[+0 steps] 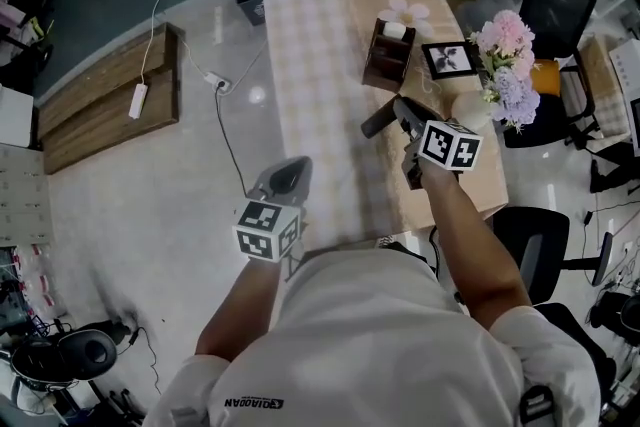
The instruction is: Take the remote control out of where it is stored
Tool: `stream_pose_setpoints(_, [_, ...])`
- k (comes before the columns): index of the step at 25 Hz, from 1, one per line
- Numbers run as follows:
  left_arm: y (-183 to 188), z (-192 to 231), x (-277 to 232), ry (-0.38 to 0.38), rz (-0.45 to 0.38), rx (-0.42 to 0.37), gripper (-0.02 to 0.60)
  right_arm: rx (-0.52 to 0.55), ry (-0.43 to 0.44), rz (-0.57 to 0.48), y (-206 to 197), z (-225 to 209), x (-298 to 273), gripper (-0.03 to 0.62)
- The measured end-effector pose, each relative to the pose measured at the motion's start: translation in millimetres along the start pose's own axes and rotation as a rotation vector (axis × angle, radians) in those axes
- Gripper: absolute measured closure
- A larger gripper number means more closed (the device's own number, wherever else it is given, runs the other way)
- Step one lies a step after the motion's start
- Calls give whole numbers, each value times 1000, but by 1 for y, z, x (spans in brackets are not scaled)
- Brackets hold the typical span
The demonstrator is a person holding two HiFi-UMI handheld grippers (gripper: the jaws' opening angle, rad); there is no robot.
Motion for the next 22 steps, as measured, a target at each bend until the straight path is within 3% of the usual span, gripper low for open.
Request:
stream_pose_setpoints(5, [-2,5,6,18,7,1,578,-391,16,-92,-29,-22,-2,526])
stream_pose_setpoints(9, [-5,4,7,17,17,4,578,-563,6,-164,-45,-38,-6,526])
stream_pose_setpoints(16, [-6,1,5,13,20,4,578,-572,-52,-138,-63,-59,-9,524])
stream_pose_setpoints(22, [-6,-3,2,2,27,4,578,-396,-127,-35,-73,-73,-9,502])
Point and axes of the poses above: the fingertips, and each gripper's own axes: x backward along the fingers, z to its left, y out of its top, the point moved 4 cm from there along x, backward along the fingers, and after that the axes turned 1 degree about -z, right-handed, at the moved point
